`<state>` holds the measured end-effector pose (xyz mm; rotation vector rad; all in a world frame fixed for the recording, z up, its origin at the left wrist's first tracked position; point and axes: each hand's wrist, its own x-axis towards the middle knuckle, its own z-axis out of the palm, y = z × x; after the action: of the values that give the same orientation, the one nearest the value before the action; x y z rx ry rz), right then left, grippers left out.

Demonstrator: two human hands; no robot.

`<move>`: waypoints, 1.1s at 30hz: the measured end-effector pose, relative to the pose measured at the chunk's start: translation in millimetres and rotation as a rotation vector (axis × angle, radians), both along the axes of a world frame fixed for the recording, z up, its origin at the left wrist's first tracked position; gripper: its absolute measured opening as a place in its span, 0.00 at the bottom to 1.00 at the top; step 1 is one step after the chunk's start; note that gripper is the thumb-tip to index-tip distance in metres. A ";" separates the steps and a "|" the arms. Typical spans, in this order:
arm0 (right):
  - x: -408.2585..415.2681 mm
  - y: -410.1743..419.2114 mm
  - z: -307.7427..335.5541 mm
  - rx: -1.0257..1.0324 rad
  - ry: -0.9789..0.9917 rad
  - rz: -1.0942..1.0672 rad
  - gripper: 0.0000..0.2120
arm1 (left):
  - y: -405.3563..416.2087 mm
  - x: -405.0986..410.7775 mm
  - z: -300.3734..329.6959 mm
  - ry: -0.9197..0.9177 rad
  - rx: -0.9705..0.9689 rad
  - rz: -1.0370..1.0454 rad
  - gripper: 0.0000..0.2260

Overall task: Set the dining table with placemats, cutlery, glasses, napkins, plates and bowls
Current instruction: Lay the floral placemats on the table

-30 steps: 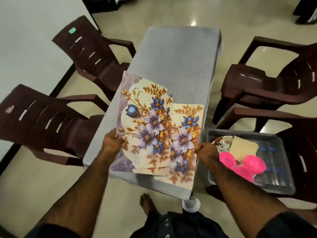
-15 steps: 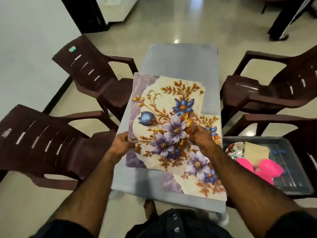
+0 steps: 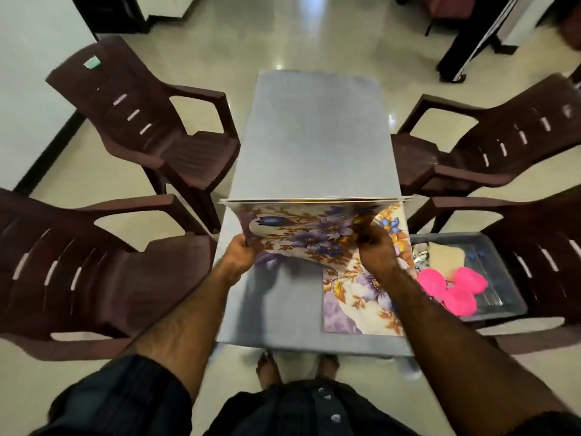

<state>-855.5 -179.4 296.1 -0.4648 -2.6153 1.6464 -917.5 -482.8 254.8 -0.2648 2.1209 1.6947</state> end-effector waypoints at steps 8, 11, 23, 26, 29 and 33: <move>-29.2 27.6 43.7 -0.032 -0.023 -0.156 0.06 | -3.9 -47.4 54.5 0.365 -0.082 -0.016 0.15; -51.4 41.0 50.0 -0.092 0.056 -0.372 0.21 | -6.7 -69.4 104.6 0.563 -0.390 -0.145 0.19; -75.2 4.5 83.0 0.823 0.483 0.258 0.33 | 60.2 -79.8 194.4 0.783 -1.483 -0.745 0.14; -78.0 -13.0 95.5 0.823 0.228 0.486 0.19 | 72.6 -73.1 195.9 0.752 -1.526 -0.845 0.16; -78.7 -18.6 91.9 0.709 0.228 0.436 0.16 | 58.8 -65.9 186.9 0.919 -1.484 -0.647 0.20; -85.9 -13.3 73.4 0.347 0.173 0.214 0.11 | 27.9 -48.0 154.4 1.149 -1.268 0.142 0.25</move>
<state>-941.4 -192.7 369.4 -0.0294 -2.8087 1.1683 -965.4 -454.9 409.2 0.3412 3.8226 0.1340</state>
